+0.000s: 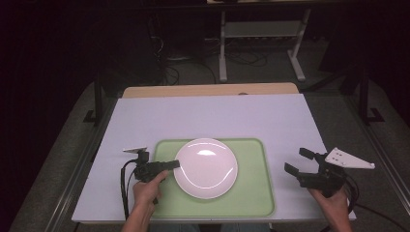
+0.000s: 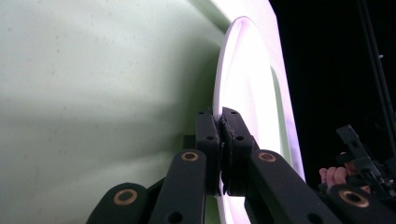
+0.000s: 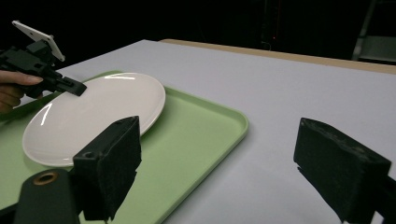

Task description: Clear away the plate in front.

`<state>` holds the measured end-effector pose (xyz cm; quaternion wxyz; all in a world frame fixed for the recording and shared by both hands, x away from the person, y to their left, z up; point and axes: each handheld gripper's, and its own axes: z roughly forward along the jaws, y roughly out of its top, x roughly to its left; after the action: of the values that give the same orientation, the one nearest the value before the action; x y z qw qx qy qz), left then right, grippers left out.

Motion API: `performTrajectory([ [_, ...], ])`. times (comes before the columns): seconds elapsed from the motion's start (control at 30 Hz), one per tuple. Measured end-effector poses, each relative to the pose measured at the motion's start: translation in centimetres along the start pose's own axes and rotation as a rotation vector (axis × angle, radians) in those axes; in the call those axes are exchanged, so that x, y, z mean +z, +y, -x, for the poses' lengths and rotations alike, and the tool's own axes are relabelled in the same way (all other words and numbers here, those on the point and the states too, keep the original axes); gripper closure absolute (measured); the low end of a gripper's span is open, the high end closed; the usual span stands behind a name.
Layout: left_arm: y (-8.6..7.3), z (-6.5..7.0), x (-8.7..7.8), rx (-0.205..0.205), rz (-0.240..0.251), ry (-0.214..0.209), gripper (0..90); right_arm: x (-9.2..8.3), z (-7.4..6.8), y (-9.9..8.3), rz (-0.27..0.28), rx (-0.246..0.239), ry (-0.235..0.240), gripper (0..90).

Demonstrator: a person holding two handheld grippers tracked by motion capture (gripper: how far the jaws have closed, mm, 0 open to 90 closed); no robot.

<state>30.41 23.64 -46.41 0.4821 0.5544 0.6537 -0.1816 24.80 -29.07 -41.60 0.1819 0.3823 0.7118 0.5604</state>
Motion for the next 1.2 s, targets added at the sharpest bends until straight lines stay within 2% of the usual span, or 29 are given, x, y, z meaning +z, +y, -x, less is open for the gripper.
performTrajectory([
  [0.13,-0.4,-0.1,-0.1,0.007,0.002,0.002,86.8,0.1,-0.2,0.1,-0.003,-0.007,0.002,13.8],
  [0.43,-0.9,0.2,0.0,0.025,-0.011,0.041,84.9,0.3,-0.3,0.1,-0.011,-0.01,-0.001,13.9],
  [0.63,-1.2,0.2,0.3,0.042,-0.026,0.043,84.1,0.1,-0.3,0.1,-0.009,-0.014,-0.005,13.8],
  [0.8,-1.2,0.6,0.3,0.086,-0.06,0.08,81.9,0.0,-0.3,0.2,-0.008,-0.017,-0.01,13.8],
  [0.97,-1.1,0.8,0.2,0.118,-0.074,0.099,80.2,0.1,-0.3,0.2,-0.014,-0.02,-0.011,13.9],
  [1.13,-1.1,1.5,-0.3,0.181,-0.073,0.147,74.6,0.1,-0.4,0.1,-0.02,-0.019,-0.015,13.8],
  [1.2,-1.0,1.7,-0.6,0.203,-0.064,0.152,73.5,0.1,-0.4,0.1,-0.022,-0.02,-0.015,13.8],
])
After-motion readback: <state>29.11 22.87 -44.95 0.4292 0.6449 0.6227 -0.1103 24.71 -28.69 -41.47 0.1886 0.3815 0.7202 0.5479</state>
